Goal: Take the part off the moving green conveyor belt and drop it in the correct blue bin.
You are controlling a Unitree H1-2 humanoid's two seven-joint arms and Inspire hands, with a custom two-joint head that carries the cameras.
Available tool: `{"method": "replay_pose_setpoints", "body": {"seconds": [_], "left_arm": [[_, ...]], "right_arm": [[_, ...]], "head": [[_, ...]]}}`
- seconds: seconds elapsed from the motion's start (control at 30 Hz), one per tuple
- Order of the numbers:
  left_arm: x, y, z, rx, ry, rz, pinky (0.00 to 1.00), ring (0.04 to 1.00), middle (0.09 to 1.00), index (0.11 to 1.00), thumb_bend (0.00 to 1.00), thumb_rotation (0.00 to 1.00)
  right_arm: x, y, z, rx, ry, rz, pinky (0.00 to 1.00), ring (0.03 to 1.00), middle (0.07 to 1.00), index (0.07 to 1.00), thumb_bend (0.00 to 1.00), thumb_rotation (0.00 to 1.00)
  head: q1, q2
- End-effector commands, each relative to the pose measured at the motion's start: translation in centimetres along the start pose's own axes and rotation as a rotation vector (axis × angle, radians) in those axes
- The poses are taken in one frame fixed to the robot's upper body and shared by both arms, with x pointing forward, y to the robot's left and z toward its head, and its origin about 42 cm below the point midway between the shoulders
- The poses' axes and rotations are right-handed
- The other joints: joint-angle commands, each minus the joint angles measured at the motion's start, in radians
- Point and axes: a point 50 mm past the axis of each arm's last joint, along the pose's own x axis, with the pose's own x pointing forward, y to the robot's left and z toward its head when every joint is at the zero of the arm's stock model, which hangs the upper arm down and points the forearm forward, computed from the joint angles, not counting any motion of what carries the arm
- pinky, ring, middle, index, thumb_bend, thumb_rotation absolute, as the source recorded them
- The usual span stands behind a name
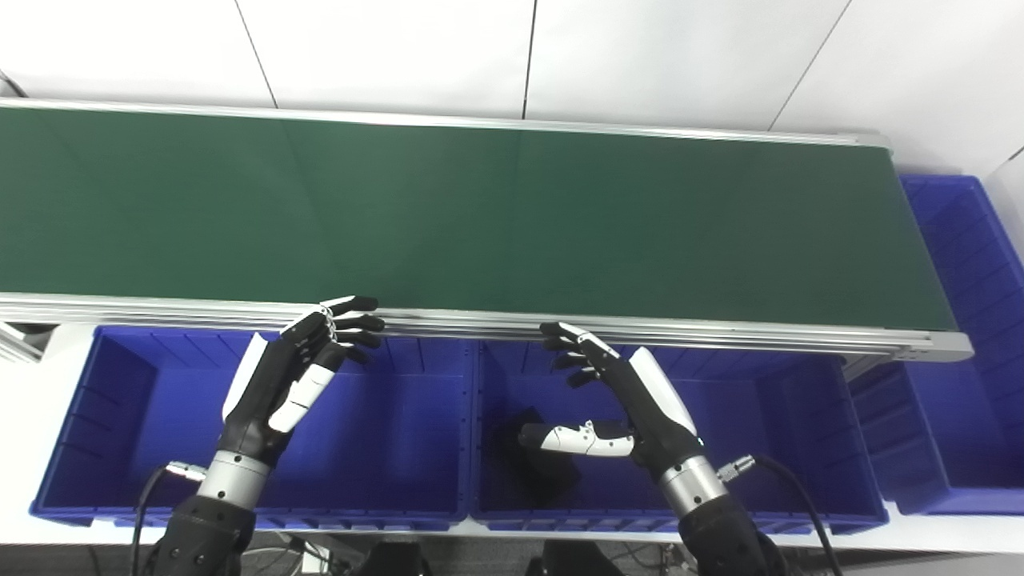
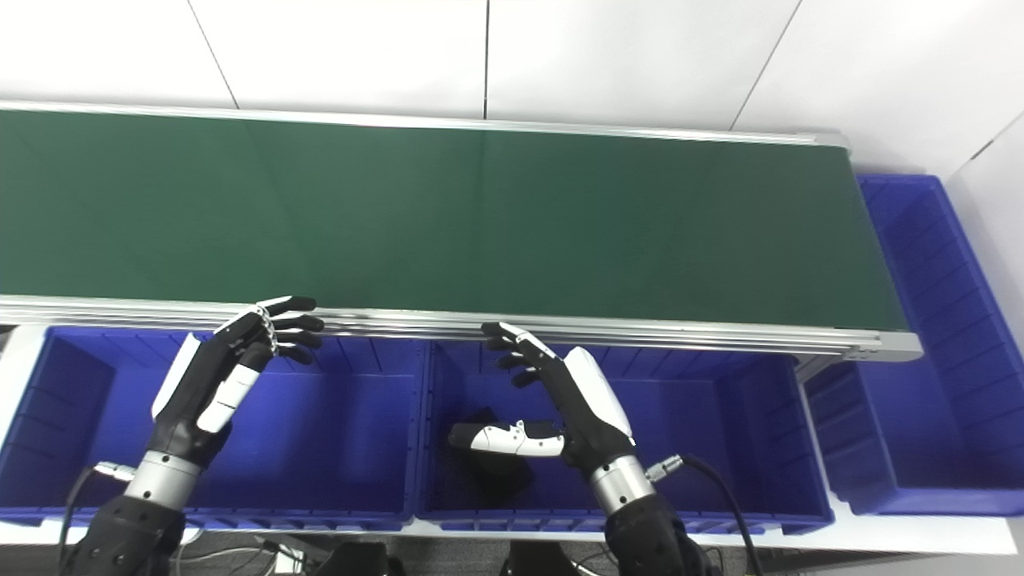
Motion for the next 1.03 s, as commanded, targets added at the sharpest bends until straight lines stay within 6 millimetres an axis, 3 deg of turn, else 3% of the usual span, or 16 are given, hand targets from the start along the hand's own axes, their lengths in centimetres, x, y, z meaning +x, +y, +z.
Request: {"method": "replay_pose_setpoints", "body": {"seconds": [0.0, 0.4, 0.73, 1.0], "left_arm": [[0.5, 0.4, 0.7, 0.027, -0.066, 0.006, 0.54, 0.621, 0.683, 0.748, 0.7, 0.87], [0.1, -0.3, 0.4, 0.019, -0.068, -0.006, 0.54, 0.621, 0.695, 0.756, 0.69, 0.88], [-0.2, -1.3, 0.5, 0.011, -0.066, -0.034, 0.56, 0.66, 0.737, 0.789, 0.75, 0.88], [-0.1, -1.5, 0.2, 0.032, -0.039, -0.015, 0.58, 0.67, 0.747, 0.795, 0.8, 0.79]], "right_arm": [[0.2, -0.6, 1.5, 0.027, -0.121, -0.053, 0.66, 0.755, 0.806, 0.848, 0.82, 0.54], [0.0, -1.0, 0.0, 0.102, -0.138, -0.069, 0.69, 0.783, 0.829, 0.874, 0.87, 0.63], [-0.5, -1.5, -1.3, 0.159, -0.135, -0.036, 0.74, 0.816, 0.853, 0.894, 0.91, 0.66], [-0.8, -1.7, -1.5, 0.17, -0.138, -0.033, 0.72, 0.801, 0.843, 0.892, 0.87, 0.65]], "head": [[0.001, -0.002], [0.026, -0.043], [0.05, -0.075], [0.064, -0.082]]}}
